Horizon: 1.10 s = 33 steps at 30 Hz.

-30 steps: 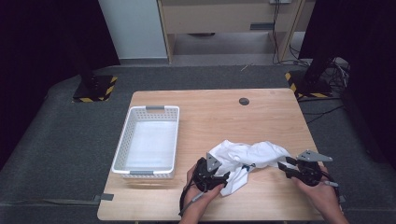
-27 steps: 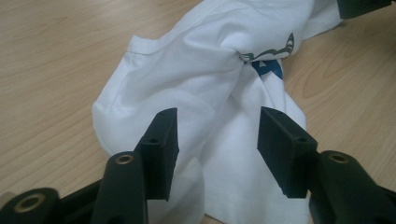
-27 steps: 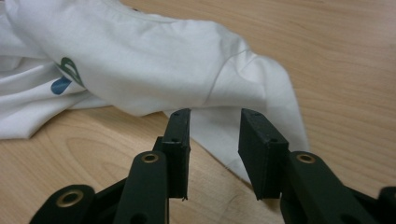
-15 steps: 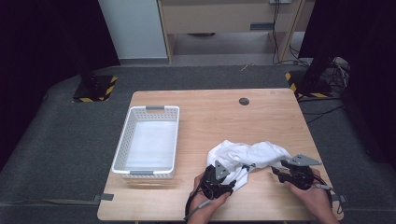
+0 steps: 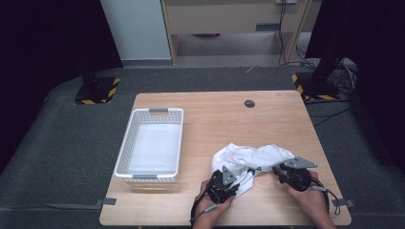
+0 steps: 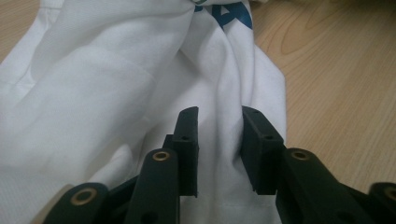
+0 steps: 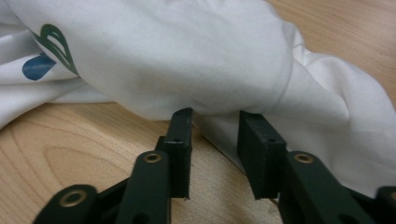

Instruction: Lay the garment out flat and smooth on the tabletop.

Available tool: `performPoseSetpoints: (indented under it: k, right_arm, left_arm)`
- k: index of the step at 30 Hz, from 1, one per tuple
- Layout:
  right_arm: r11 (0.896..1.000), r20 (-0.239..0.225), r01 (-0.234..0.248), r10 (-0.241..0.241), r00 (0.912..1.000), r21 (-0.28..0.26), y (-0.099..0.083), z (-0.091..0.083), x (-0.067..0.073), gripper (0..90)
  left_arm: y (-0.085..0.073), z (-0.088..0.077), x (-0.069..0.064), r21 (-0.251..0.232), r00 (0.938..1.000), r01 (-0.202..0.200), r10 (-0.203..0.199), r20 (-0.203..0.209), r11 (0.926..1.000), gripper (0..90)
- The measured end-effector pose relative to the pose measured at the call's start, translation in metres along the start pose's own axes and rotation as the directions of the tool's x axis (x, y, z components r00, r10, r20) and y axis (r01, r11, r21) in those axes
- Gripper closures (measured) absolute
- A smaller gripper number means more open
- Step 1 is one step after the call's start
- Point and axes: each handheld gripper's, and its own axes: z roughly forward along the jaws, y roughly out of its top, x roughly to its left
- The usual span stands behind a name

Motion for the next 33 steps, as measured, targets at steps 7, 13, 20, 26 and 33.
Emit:
performPoseSetpoints:
  k: [7, 13, 20, 26, 33]
  right_arm:
    - [1.0, -0.026, -0.003, 0.003, 0.9996, 0.001, 0.001, 0.001, -0.001, 89.9]
    - [1.0, -0.048, -0.023, 0.023, 0.9986, -0.019, 0.004, -0.007, -0.005, 90.0]
    - [0.996, -0.033, -0.06, 0.058, 0.9978, -0.06, 0.008, -0.02, -0.015, 90.0]
    - [0.997, -0.041, -0.067, 0.065, 0.997, -0.041, 0.003, -0.021, -0.017, 87.1]
    - [1.0, -0.085, -0.029, 0.028, 0.996, -0.007, -0.001, -0.022, -0.004, 75.5]
  left_arm:
    - [0.001, -0.004, 0.001, -0.015, 1.0, 0.003, -0.002, 0.006, 0.9999, 82.9]
    - [0.004, -0.012, 0.006, -0.034, 0.9998, 0.018, -0.018, 0.005, 0.9992, 85.9]
    - [0.007, -0.024, 0.007, -0.061, 0.9995, 0.029, -0.029, 0.014, 0.9977, 87.8]
    - [0.013, -0.037, 0.002, -0.088, 0.9991, 0.032, -0.03, 0.03, 0.9956, 87.9]
    - [0.019, -0.05, 0.004, -0.128, 0.9974, 0.058, -0.052, 0.051, 0.9901, 87.8]
